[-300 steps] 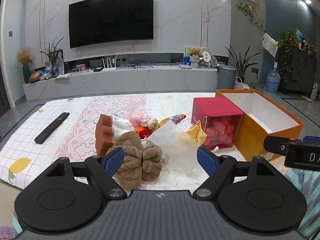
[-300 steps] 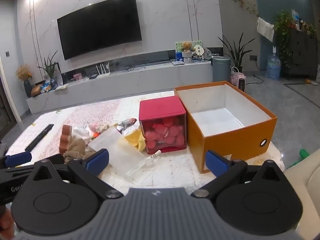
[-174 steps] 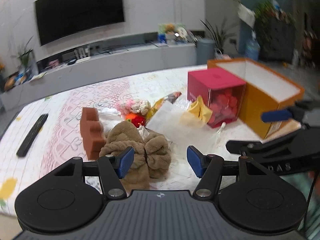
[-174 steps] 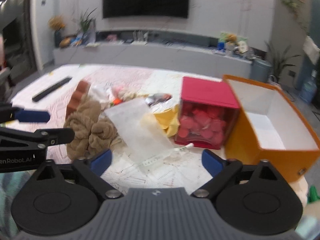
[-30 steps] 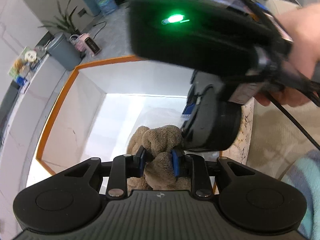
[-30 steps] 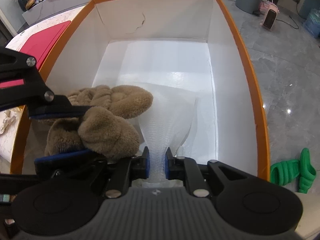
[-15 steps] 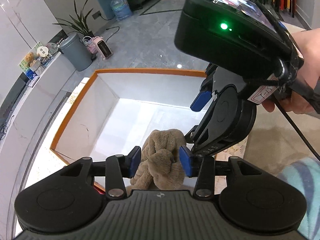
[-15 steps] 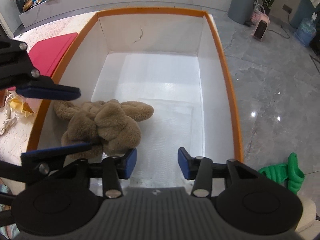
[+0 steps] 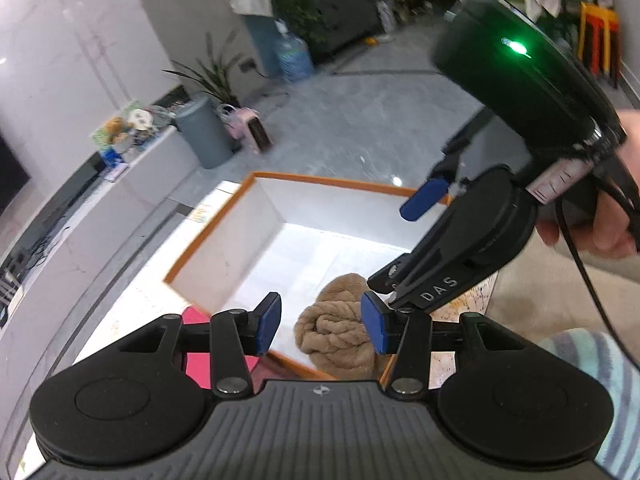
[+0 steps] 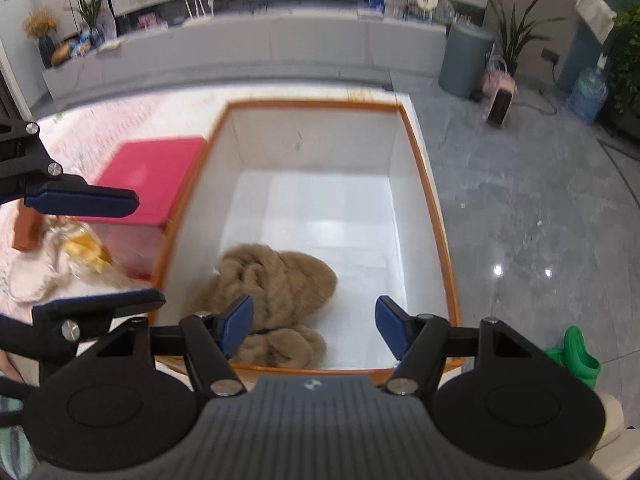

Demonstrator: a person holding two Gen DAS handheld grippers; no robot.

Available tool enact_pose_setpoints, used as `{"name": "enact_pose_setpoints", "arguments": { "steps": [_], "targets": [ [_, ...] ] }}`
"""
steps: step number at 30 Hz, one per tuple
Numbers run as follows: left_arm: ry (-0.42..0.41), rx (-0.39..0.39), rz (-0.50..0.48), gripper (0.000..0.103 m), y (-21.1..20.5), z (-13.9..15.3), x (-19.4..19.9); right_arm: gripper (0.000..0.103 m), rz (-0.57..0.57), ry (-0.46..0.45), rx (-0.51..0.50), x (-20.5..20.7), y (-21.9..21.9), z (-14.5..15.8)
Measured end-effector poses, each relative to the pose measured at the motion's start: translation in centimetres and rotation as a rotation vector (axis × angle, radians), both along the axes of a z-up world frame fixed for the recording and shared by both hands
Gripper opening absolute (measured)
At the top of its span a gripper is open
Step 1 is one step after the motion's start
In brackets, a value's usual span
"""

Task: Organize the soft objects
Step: 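Open both tools to drop the bear and bag into the box, then grasp the brown bear sponge with the left tool while the right tool grasps the pink knitted toy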

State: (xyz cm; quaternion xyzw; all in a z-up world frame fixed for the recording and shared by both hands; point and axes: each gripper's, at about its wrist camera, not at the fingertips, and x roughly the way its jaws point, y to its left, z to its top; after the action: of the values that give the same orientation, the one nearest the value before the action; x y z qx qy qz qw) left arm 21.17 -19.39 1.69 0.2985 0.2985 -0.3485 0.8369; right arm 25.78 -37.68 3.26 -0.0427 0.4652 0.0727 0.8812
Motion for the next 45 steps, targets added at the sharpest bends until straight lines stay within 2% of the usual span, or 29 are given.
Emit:
{"name": "enact_pose_setpoints", "arguments": {
  "steps": [8,13,19,26,35,45],
  "targets": [
    [-0.111,-0.098,0.167,0.055,5.5,2.6,-3.6,0.071,0.016,-0.170,0.036,-5.0,4.2,2.2],
    [-0.157,-0.144,0.274,0.055,8.8,3.0,-5.7,0.072,0.012,-0.229,0.111,-7.9,6.9,2.1],
    [-0.163,-0.213,0.414,0.055,12.8,2.7,-7.3,0.073,0.001,-0.290,0.167,-10.8,10.3,1.3],
    [-0.171,-0.273,0.600,0.058,17.7,1.4,-8.9,0.076,0.001,-0.376,0.160,-13.9,14.6,0.2],
    [-0.150,-0.329,0.753,0.059,22.7,-0.3,-9.1,0.076,0.029,-0.388,0.185,-14.9,19.7,-2.2],
    [-0.103,-0.385,0.841,0.059,27.6,-3.1,-9.8,0.076,0.101,-0.370,0.180,-13.5,24.6,-5.1]
  ]
}}
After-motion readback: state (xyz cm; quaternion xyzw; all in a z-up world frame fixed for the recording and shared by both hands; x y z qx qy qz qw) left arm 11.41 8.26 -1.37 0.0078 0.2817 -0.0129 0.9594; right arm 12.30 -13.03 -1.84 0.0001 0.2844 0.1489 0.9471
